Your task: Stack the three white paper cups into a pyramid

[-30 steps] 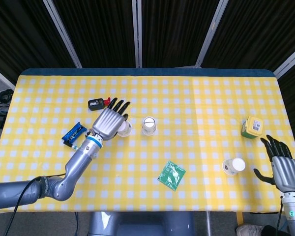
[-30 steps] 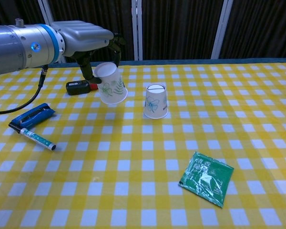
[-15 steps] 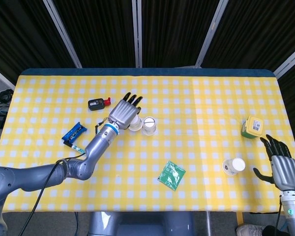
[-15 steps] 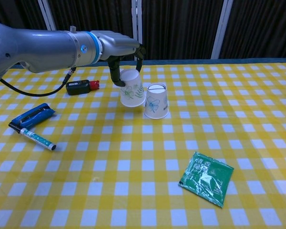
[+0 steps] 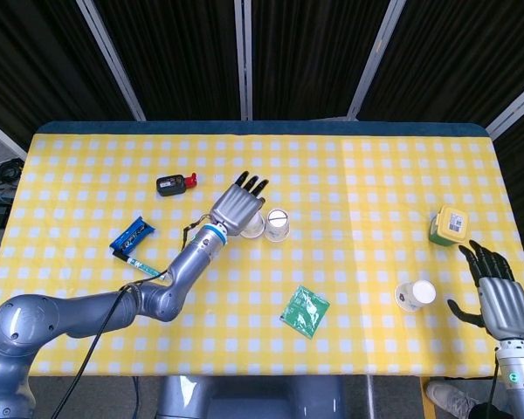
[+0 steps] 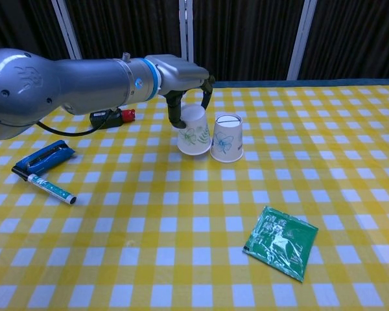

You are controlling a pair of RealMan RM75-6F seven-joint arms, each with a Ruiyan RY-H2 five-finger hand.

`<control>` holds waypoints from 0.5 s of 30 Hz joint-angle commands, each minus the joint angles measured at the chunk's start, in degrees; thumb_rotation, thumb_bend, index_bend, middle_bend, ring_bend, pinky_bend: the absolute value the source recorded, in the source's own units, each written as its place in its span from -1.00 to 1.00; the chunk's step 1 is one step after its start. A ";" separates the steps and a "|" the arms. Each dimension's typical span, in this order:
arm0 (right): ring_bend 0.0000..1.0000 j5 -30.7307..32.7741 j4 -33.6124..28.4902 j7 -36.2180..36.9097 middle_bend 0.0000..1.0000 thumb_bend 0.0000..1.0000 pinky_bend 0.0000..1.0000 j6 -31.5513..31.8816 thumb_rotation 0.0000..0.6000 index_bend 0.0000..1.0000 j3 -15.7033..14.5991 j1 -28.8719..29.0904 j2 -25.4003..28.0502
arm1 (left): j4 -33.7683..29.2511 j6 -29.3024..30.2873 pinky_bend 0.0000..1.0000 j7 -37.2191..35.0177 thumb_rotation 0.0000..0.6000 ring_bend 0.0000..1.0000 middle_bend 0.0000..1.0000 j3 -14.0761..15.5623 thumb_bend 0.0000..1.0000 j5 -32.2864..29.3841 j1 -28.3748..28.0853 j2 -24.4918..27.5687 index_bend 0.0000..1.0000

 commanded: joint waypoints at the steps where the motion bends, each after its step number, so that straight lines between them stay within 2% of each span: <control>1: -1.00 -0.31 -0.14 -0.27 -1.00 -0.70 -1.00 0.06 1.00 -0.95 -0.18 0.00 -0.09 | 1.02 0.32 -1.00 0.64 1.00 -1.00 -1.00 0.48 -0.27 -0.48 -0.81 -1.05 -0.10; 6: -1.00 -0.84 -0.29 -0.51 -1.00 -0.69 -1.00 0.37 1.00 -0.95 -0.40 -0.08 -0.19 | 2.45 1.71 -1.00 1.76 1.00 -1.00 -1.00 1.08 -0.28 -1.44 -1.46 -2.28 -0.27; 8: -1.00 -0.98 -0.29 -0.53 -1.00 -0.69 -1.00 0.40 1.00 -0.95 -0.45 -0.08 -0.20 | 2.53 1.92 -1.00 1.82 1.00 -1.00 -1.00 1.20 -0.29 -1.58 -1.47 -2.40 -0.42; 10: -1.00 -1.36 -0.26 -0.45 -1.00 -0.69 -1.00 0.59 1.00 -0.95 -0.50 -0.07 -0.25 | 2.55 2.42 -1.00 1.99 1.00 -1.00 -1.00 1.41 -0.31 -1.76 -1.38 -2.50 -0.67; 12: -1.00 -1.69 -0.19 -0.59 -1.00 -0.70 -1.00 0.79 1.00 -0.95 -0.62 -0.12 -0.31 | 2.39 3.47 -1.00 1.82 1.00 -1.00 -1.00 1.57 -0.33 -1.46 -1.06 -2.72 -0.84; 15: -1.00 -1.78 -0.26 -0.78 -1.00 -0.69 -1.00 0.92 1.00 -0.95 -0.65 -0.15 -0.36 | 1.77 3.68 -1.00 1.29 1.00 -1.00 -1.00 1.80 -0.35 -1.14 -0.59 -2.43 -0.90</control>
